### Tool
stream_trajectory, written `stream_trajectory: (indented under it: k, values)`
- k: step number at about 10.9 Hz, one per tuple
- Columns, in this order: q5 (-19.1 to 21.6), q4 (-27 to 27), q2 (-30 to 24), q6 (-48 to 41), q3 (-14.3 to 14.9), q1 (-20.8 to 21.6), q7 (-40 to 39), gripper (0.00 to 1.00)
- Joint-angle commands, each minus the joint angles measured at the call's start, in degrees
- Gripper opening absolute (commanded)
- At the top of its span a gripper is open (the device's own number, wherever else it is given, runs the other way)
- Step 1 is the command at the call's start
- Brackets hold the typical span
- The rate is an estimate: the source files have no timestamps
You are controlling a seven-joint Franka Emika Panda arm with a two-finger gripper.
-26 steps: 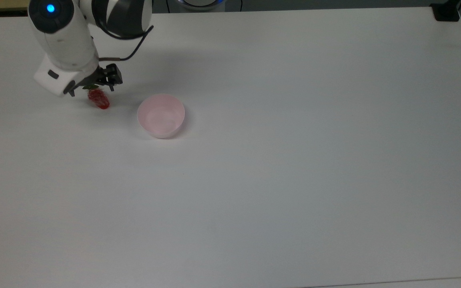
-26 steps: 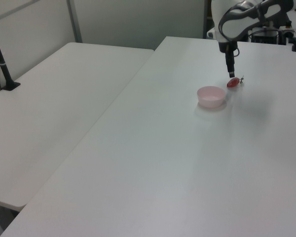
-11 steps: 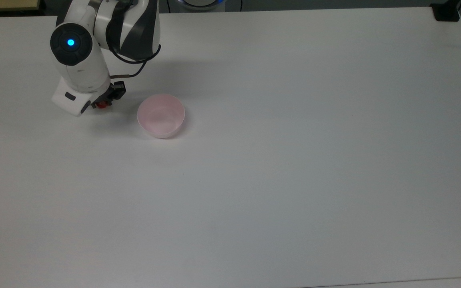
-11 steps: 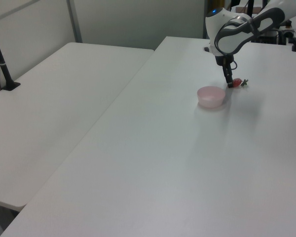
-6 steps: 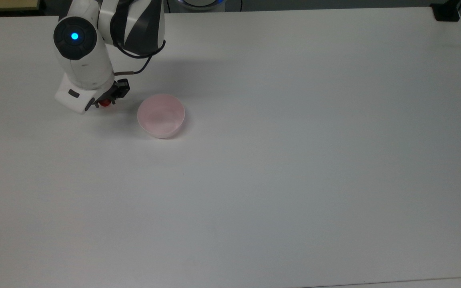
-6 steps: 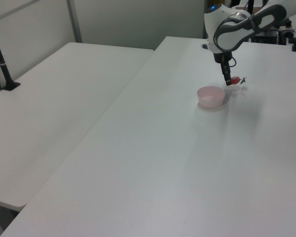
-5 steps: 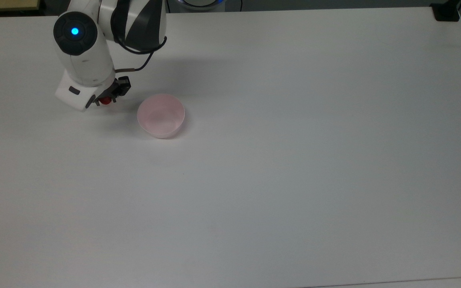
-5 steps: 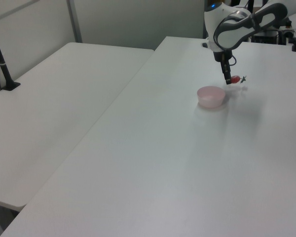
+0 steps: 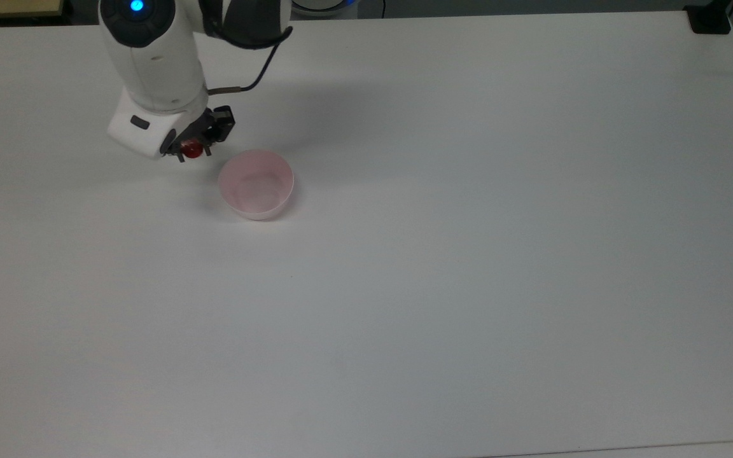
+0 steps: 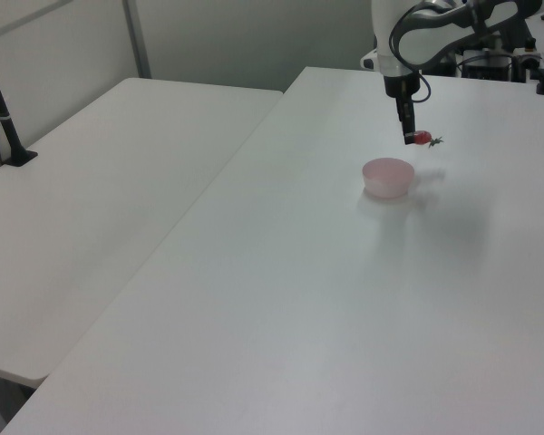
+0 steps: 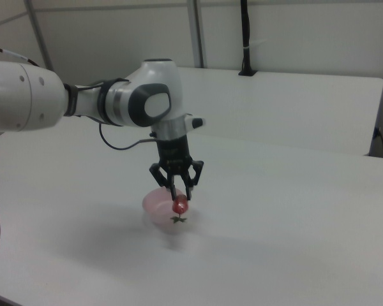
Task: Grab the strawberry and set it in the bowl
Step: 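Carry the strawberry over the pink bowl and lower it inside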
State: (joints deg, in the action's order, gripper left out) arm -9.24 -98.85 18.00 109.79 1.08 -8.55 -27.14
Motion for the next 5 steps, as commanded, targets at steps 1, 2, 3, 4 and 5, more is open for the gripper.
stream_trajectory:
  k: [1, 2, 3, 4, 5]
  values:
    - [0.89, 0.85, -0.34, -0.98, -3.79, 0.38, 5.95, 0.34]
    - [1.32, 0.94, -0.25, -0.81, -4.41, 0.64, 7.79, 0.34]
    - [2.02, 0.94, 0.10, -0.72, -4.50, 1.51, 9.63, 0.34]
    - [2.46, 1.20, 0.71, -0.54, -4.59, 2.04, 10.61, 0.33]
    - [2.82, 2.33, 1.50, 0.85, -4.68, 2.57, 11.92, 0.32]
